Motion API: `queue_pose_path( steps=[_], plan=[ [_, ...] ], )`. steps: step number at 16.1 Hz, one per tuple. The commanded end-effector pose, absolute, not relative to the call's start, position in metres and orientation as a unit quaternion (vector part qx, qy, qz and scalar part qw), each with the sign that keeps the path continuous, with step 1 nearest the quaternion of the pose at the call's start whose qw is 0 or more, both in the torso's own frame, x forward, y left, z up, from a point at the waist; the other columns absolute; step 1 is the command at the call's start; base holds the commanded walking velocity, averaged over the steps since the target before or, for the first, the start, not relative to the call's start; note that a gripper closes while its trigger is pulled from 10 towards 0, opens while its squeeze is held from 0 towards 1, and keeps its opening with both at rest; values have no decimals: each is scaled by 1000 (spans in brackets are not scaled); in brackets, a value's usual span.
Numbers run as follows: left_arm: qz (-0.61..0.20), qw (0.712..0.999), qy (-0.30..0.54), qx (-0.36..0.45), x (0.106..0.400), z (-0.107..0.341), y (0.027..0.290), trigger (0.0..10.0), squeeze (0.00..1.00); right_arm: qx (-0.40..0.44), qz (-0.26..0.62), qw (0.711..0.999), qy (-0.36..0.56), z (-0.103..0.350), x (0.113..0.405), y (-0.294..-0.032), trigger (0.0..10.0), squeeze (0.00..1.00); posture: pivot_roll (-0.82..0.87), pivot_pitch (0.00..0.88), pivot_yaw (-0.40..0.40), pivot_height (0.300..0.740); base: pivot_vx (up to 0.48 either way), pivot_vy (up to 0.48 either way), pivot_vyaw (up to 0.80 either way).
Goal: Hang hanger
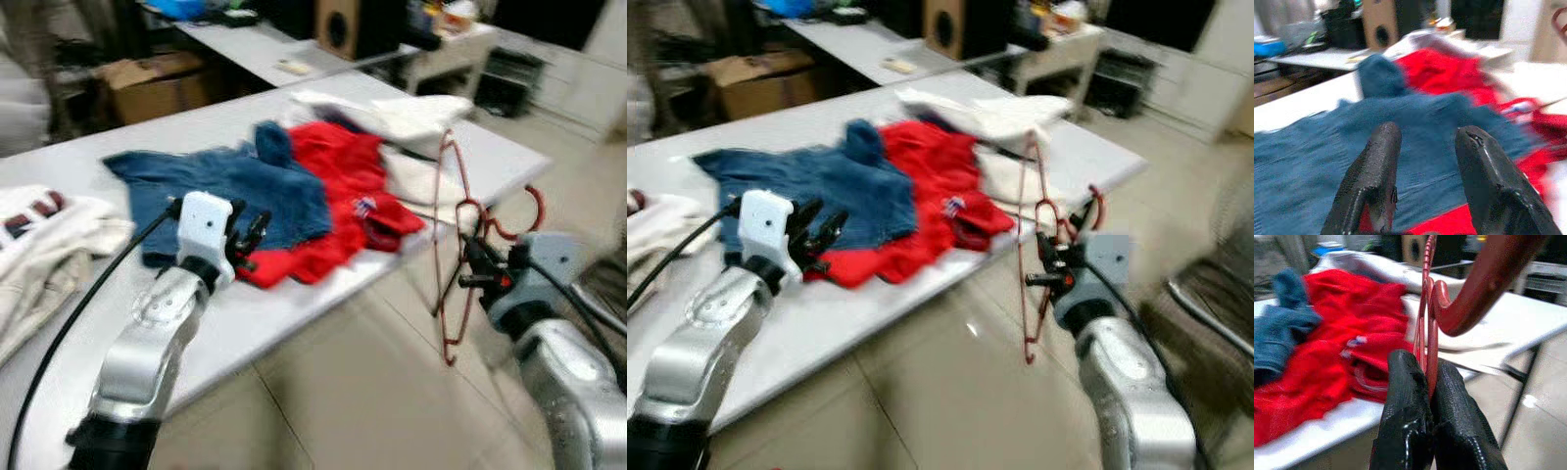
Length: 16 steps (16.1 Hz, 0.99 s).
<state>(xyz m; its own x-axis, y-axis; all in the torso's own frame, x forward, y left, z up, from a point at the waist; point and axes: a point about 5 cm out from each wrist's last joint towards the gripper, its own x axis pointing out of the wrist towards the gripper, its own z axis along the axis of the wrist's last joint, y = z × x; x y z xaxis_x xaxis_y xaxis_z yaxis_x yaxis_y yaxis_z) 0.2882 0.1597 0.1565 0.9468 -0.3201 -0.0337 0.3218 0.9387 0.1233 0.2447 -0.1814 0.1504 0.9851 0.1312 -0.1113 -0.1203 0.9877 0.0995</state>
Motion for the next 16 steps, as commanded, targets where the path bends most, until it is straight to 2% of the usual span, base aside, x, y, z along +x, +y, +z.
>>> queue_pose_path(
  steps=[1, 6, 8, 9, 10, 11, 13, 15, 16],
  plan=[
    [-172, 983, 0, 68, 289, 161, 155, 10000, 0, 38, 55, 996, 52, 153, 243, -187, 10000, 0, -128, 0, -20, 740, 364, 0, 0],
    [-170, 982, 5, 79, 289, 159, 158, 10000, 0, 38, 73, 996, 45, 154, 239, -187, 10000, 0, -135, 0, -17, 740, 353, 0, 0],
    [-189, 977, 14, 94, 289, 158, 157, 10000, 0, 35, 74, 996, 41, 155, 238, -190, 10000, 0, -138, 0, -9, 740, 0, 0, 0],
    [-244, 963, 21, 115, 289, 155, 153, 10000, 667, 25, 67, 997, 42, 155, 235, -198, 10000, 0, -145, 0, -3, 740, 0, 0, 0],
    [-257, 959, 28, 117, 289, 153, 152, 10000, 667, 23, 66, 997, 42, 154, 235, -200, 10000, 0, -145, 0, -3, 740, 0, 0, 0],
    [-277, 952, 39, 125, 290, 151, 151, 10000, 1000, 20, 62, 997, 43, 154, 233, -203, 10000, 0, -151, 0, 1, 740, 0, 0, 0],
    [-291, 937, 61, 185, 296, 143, 151, 10000, 1000, 11, 52, 998, 44, 154, 231, -210, 10000, 0, -169, 0, 16, 740, 0, 0, 0],
    [-347, 908, 101, 214, 298, 129, 144, 10000, 0, 5, 27, 999, 46, 153, 226, -220, 10000, 0, -193, 0, 34, 740, 0, 0, 0],
    [-351, 905, 106, 216, 299, 126, 142, 10000, 0, 3, 24, 999, 46, 153, 225, -221, 10000, 0, -199, 0, 39, 740, 0, 0, 0]
  ],
)
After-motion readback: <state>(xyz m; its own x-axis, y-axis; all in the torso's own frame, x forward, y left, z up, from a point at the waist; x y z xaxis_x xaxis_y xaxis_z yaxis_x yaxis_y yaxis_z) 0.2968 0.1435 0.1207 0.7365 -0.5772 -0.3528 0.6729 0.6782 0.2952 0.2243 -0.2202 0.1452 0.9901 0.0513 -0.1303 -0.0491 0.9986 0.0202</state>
